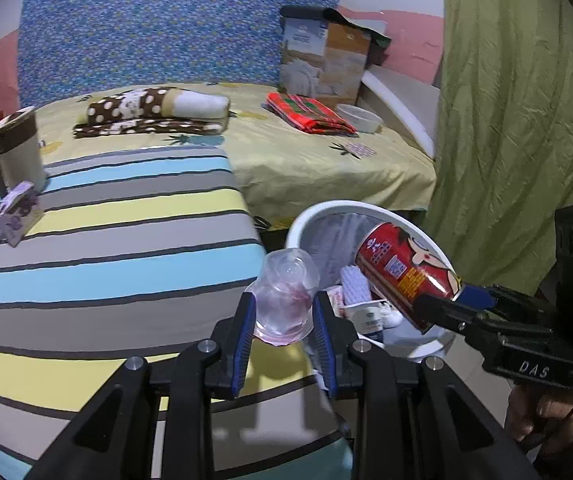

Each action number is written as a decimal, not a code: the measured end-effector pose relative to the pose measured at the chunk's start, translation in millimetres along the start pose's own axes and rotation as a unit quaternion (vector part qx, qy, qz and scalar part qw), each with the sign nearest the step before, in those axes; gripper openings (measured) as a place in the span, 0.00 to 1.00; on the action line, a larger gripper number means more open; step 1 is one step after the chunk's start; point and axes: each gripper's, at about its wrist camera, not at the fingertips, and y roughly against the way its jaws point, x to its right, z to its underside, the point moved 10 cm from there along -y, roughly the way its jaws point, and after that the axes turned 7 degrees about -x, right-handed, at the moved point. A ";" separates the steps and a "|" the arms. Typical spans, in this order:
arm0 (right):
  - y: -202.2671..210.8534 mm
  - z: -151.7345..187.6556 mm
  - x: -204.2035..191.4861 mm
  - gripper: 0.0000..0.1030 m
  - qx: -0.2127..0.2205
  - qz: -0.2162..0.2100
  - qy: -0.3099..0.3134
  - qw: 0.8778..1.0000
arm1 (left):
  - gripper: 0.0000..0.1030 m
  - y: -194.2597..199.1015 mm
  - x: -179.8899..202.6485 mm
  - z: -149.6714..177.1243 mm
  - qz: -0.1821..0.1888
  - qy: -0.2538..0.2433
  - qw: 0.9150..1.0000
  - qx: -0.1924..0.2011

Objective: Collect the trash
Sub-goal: 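Carry the plastic cup and cartoon can over the bin with both tools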

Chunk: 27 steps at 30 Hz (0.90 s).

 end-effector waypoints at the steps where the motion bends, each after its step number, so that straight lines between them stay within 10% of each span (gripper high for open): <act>1: 1.7 0.6 4.6 0.53 0.001 0.004 -0.005 1.000 | 0.30 -1.8 3.6 -0.3 0.003 -0.003 1.000 -0.001; 27: 1.9 21.8 69.5 0.54 -0.031 0.057 -0.060 0.996 | 0.30 -58.1 69.2 2.0 0.065 -0.058 0.995 -0.045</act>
